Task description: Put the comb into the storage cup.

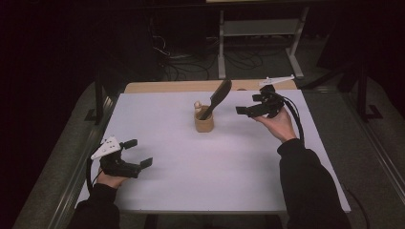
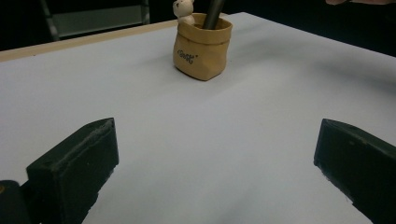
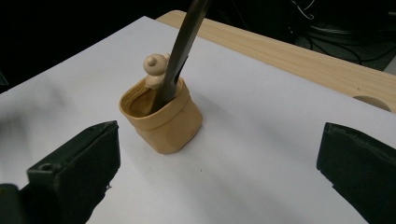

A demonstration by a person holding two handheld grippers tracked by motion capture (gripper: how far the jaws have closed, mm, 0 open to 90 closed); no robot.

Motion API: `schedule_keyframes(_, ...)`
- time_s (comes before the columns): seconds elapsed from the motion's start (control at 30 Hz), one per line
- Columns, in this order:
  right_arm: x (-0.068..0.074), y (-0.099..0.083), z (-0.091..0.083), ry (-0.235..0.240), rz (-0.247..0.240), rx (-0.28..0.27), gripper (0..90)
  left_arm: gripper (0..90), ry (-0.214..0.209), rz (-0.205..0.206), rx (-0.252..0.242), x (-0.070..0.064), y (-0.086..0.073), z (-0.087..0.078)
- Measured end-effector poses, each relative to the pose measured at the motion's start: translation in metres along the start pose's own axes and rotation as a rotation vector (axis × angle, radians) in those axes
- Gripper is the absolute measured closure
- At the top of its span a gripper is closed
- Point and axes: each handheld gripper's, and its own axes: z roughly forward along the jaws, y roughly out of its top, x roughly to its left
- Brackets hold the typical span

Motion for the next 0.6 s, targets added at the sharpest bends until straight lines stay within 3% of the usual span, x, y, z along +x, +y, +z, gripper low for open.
schedule_keyframes(0.6,0.004,-0.024,-0.021,-0.001,-0.01,-0.018,0.0,0.0,0.002,-0.004,-0.008,0.001,0.0,-0.001)
